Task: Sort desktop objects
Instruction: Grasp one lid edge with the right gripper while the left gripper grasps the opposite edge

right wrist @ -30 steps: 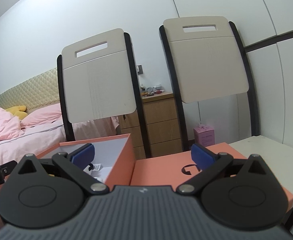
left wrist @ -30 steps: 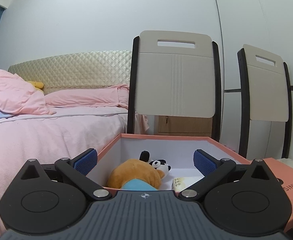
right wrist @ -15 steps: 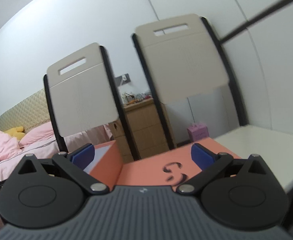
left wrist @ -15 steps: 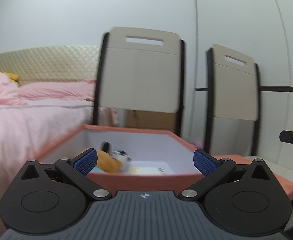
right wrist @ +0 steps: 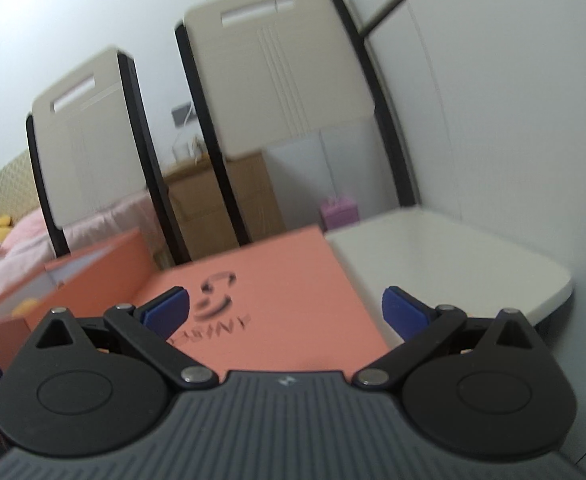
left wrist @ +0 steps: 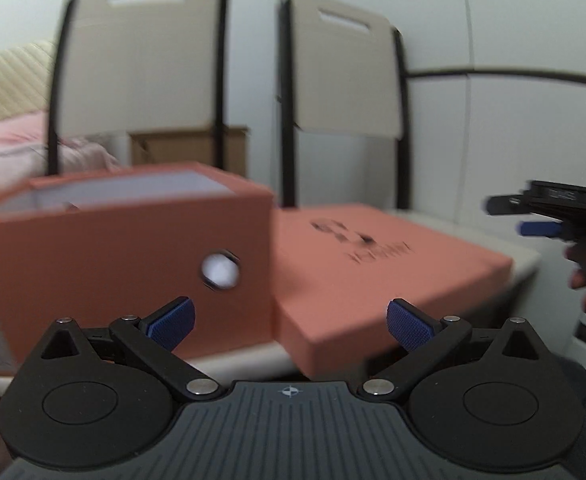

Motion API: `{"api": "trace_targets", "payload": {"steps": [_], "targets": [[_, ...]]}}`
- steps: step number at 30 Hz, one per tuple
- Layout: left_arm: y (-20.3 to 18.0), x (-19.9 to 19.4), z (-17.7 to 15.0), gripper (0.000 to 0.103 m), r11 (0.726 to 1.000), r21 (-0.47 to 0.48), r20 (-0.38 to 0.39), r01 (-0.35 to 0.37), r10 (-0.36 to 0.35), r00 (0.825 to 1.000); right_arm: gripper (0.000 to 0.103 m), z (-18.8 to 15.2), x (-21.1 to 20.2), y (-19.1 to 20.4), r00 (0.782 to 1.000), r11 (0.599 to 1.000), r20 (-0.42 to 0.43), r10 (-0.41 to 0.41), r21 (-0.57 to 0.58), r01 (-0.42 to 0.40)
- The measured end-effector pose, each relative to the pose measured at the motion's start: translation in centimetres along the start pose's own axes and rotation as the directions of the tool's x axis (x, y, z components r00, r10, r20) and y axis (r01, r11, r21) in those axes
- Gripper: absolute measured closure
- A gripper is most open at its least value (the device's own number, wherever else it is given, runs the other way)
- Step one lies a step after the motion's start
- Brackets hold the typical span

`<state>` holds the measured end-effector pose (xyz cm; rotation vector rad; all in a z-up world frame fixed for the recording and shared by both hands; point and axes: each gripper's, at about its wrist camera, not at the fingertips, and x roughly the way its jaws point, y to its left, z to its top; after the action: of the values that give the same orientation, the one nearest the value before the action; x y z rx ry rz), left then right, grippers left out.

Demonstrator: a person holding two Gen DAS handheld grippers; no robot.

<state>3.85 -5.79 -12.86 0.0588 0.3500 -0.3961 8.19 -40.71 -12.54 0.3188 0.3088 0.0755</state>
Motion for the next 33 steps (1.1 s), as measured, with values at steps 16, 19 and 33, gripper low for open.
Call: {"api": "trace_targets", "payload": {"steps": [16,19,33], "targets": [[-0.9,4.5,-1.3,0.000,0.985,-0.045,-0.102,0.168,-0.172,0.980,0.000,-2.7,4.5,-2.3,0.996,0.998,-0.060,0.059,0.007,-0.058],[-1.3,4.4,-1.3,0.000,0.987,-0.028,-0.107,0.155,-0.157,0.982,0.000,-2.6,4.3,-2.6,0.995,0.997,-0.062,0.082,0.012,-0.081],[-3.2,0.2,-2.1,0.000,0.986,0.017,-0.137,0.168,-0.164,0.977,0.000,-3.7,-2.0,-2.9,0.988,0.991,-0.082,0.132,0.046,-0.128]]}}
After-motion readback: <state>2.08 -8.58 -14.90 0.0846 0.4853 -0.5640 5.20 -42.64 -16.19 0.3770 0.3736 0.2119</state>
